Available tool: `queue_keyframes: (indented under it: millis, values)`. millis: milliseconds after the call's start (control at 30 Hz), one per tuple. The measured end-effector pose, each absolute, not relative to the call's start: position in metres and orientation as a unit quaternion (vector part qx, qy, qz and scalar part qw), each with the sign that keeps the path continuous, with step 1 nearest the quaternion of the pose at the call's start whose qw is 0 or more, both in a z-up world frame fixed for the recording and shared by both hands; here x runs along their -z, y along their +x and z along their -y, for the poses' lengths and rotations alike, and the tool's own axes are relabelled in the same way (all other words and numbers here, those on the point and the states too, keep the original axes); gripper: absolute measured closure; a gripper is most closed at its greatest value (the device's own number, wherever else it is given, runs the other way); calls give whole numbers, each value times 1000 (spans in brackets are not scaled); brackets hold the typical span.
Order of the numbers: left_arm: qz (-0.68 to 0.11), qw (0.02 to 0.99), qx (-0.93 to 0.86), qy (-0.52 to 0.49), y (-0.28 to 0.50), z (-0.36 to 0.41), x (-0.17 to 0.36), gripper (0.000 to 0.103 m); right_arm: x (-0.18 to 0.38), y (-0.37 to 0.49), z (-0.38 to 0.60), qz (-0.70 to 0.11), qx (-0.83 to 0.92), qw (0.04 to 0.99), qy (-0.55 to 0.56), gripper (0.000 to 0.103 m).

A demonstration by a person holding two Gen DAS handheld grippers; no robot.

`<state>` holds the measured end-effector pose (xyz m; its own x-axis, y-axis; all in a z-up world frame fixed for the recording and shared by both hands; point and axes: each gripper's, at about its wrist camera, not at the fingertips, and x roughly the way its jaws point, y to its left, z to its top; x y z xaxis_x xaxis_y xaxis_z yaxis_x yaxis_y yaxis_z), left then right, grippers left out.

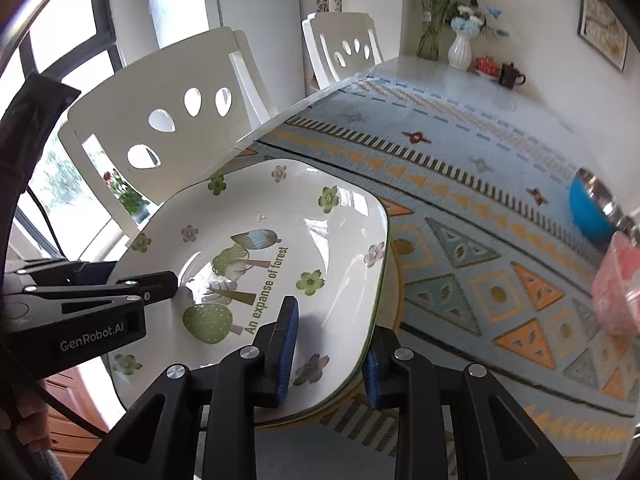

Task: Organize plates and bowls
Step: 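Lower the square clover plate onto the plate stack with both tools, then open both tools to release the square plate on the stack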

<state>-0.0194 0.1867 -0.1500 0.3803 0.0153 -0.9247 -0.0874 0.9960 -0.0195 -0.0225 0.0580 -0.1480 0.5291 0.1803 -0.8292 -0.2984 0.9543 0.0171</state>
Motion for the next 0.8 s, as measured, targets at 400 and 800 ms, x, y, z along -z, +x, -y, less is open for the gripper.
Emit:
queue_keyframes:
  millis: [400, 800]
  values:
    - [-550, 834, -30, -31, -23, -185, 150, 62, 146, -24, -64, -463, -121, 870, -115, 73]
    - [-551, 832, -27, -55, -27, -187, 155, 61, 150, -30, -76, -470, -97, 858, -184, 69]
